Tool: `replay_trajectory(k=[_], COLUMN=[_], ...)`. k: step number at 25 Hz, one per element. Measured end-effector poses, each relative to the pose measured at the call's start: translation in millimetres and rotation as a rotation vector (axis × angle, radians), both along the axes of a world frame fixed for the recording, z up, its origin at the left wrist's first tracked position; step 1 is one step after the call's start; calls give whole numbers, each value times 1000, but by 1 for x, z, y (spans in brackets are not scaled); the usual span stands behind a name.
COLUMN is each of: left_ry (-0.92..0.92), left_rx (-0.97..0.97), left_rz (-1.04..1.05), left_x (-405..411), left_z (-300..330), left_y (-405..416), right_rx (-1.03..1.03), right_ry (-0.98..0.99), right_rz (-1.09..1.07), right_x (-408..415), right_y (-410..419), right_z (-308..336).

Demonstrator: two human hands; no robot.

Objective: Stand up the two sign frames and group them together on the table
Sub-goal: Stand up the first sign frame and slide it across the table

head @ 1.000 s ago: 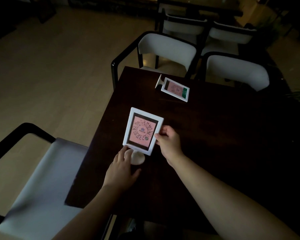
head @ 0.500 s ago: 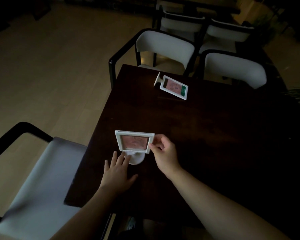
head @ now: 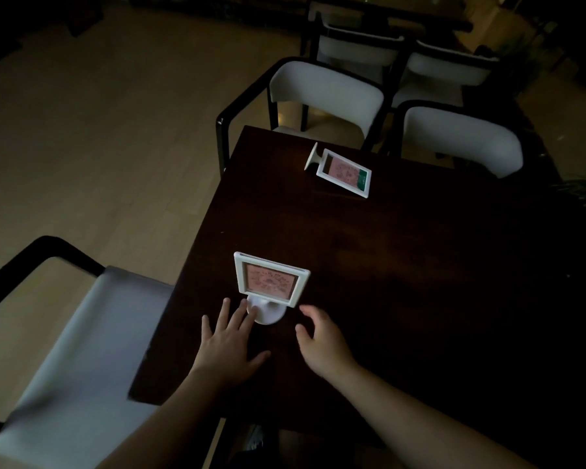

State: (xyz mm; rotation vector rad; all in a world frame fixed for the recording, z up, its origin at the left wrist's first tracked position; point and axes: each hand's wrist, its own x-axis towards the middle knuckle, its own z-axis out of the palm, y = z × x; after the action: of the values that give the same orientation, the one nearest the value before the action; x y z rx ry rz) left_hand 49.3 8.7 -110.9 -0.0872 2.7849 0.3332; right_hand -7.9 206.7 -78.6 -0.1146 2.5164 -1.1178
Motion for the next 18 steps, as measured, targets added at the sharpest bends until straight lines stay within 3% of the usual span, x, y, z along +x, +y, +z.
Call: replay_trajectory(k=[5, 8, 18], left_ry=[-11, -2, 9], left_rx=[-24, -31, -30], left_rz=[-29, -46, -179], left_x=[7, 7, -3], left_z=[-2, -2, -7], left_y=[-2, -4, -20], right_rx=[331, 473, 609], right_ry=[77, 149, 103], right_rz=[446, 597, 600], right_x=[12, 14, 13], right_y=[-5, -14, -30], right_z=[-12, -12, -17])
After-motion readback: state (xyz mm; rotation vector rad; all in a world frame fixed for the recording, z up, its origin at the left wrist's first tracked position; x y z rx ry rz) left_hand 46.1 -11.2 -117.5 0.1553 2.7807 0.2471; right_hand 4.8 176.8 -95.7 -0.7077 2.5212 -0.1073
